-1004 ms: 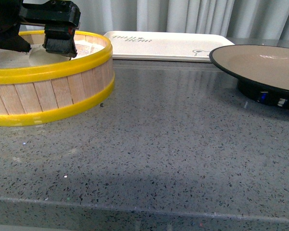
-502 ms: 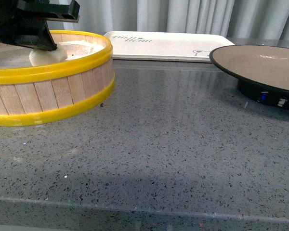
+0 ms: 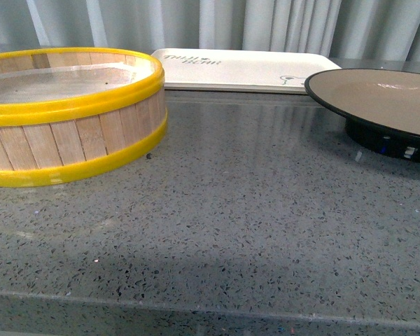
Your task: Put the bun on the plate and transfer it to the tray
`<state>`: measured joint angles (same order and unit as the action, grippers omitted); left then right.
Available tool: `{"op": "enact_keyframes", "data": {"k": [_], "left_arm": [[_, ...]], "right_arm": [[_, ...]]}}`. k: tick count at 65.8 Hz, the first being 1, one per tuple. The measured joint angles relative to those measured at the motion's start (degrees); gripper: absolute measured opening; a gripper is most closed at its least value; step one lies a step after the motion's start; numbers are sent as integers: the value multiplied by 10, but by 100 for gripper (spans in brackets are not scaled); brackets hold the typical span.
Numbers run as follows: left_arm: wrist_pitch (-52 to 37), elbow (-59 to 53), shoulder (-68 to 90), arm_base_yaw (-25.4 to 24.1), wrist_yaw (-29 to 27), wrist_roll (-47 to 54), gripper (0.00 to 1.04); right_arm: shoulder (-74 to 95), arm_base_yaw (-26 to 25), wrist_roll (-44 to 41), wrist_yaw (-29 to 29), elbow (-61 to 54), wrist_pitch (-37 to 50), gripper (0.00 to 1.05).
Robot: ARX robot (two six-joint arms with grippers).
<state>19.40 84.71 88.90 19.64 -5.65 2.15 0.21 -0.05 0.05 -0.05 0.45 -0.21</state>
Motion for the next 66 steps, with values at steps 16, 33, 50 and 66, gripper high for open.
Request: {"op": "enact_keyframes", "data": {"k": [16,33,50,66], "left_arm": [[5,141,70,152,-33,22,5],[29,267,219,271,-45,49,5],[63,384,337,308,-41,73,5],[102,497,406,282,-54,94,5]], "right_arm": [[0,0,0,0,0,0,96],[0,0,0,0,0,0,96],[0,0,0,0,0,0,96],[0,0,0,0,0,0,96]]}}
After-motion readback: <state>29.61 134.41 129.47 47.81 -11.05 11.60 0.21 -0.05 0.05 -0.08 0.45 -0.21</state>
